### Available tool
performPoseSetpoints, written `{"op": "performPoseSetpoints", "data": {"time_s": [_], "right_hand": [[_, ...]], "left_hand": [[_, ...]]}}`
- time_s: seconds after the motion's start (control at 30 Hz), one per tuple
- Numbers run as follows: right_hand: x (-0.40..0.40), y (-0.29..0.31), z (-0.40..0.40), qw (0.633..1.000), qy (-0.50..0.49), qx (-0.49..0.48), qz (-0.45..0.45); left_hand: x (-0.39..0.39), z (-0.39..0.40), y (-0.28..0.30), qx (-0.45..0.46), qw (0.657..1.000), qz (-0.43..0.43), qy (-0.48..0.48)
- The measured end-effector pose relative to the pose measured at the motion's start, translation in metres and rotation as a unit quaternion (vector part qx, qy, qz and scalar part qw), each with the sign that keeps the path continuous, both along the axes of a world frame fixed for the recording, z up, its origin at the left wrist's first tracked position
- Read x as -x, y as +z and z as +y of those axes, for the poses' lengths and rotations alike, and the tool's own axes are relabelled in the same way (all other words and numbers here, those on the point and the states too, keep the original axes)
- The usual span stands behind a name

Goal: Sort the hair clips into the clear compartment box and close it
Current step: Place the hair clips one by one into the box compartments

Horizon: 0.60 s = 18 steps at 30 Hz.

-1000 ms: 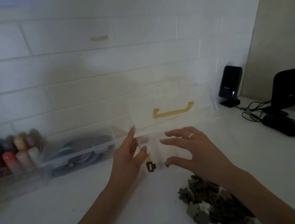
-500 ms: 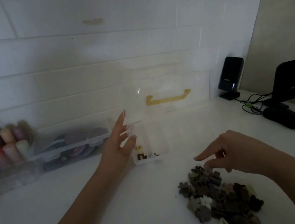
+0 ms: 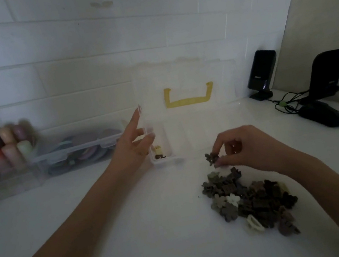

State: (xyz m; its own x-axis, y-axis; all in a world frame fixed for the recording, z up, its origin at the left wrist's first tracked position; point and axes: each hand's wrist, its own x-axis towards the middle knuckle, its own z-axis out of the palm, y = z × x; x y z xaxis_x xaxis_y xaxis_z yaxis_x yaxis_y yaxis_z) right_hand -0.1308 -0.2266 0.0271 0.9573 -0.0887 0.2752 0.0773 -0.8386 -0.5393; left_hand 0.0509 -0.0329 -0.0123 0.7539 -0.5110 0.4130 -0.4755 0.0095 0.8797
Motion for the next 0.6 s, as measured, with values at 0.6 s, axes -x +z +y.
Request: {"op": "performPoseSetpoints", "data": {"time_s": [0.6], "right_hand": [[-0.008, -0.004, 0.013, 0.968, -0.105, -0.064, -0.22]], "left_hand": [[0.013, 0.001, 0.0, -0.013, 0.999, -0.033, -0.026]]}}
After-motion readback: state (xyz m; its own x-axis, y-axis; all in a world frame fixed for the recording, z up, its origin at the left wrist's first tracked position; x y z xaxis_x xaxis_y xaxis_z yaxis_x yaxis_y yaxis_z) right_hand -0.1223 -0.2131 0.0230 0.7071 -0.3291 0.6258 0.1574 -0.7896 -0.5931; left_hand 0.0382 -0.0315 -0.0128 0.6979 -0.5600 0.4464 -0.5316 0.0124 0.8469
